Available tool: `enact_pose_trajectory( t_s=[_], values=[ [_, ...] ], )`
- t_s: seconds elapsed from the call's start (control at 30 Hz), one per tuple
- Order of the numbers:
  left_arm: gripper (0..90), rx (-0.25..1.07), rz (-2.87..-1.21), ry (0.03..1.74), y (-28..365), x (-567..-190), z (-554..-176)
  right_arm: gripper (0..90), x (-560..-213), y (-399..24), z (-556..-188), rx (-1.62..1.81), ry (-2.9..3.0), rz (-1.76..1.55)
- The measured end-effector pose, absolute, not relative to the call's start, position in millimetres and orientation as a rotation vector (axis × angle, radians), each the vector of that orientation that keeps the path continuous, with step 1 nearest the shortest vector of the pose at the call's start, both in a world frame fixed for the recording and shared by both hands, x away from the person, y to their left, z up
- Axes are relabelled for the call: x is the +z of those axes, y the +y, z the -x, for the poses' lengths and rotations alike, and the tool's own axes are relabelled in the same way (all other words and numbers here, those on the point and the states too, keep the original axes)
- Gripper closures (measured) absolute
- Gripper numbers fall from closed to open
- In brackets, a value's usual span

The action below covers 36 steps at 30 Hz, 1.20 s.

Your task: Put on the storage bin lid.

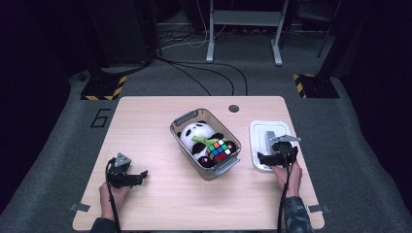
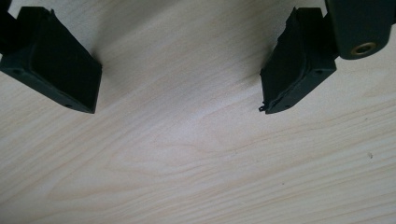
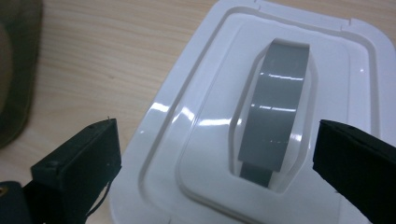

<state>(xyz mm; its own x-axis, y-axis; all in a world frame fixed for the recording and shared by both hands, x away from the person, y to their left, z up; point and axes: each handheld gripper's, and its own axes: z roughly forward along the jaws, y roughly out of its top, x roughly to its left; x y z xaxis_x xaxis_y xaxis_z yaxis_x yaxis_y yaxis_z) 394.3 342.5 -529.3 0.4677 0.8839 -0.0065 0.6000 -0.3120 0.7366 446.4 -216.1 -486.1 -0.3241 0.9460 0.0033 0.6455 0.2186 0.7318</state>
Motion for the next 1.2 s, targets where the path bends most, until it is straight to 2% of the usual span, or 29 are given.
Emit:
enact_pose_trajectory(
  t_s=[0.07,0.1,0.2,0.37,0.63,0.8,1.2],
  values=[
    [12.0,0.537,-2.029,1.227,342,-530,-394,6.7,-486,-217,-454,0.884,2.041,-1.47],
    [11.9,0.536,-2.029,1.226,342,-530,-394,13.3,-486,-218,-458,0.877,2.035,-1.473],
    [12.0,0.534,-2.033,1.226,342,-529,-394,16.9,-488,-219,-468,0.837,1.991,-1.476],
    [12.0,0.54,-2.025,1.225,342,-530,-394,36.5,-490,-223,-482,0.82,1.956,-1.508],
    [12.9,0.529,-2.032,1.217,342,-529,-394,60.9,-495,-222,-489,0.793,1.946,-1.549],
    [13.2,0.529,-2.033,1.216,342,-529,-394,66.3,-495,-226,-489,0.809,1.937,-1.558],
    [13.2,0.529,-2.033,1.217,342,-529,-394,66.7,-478,-233,-479,0.907,1.961,-1.547]
  ],
)
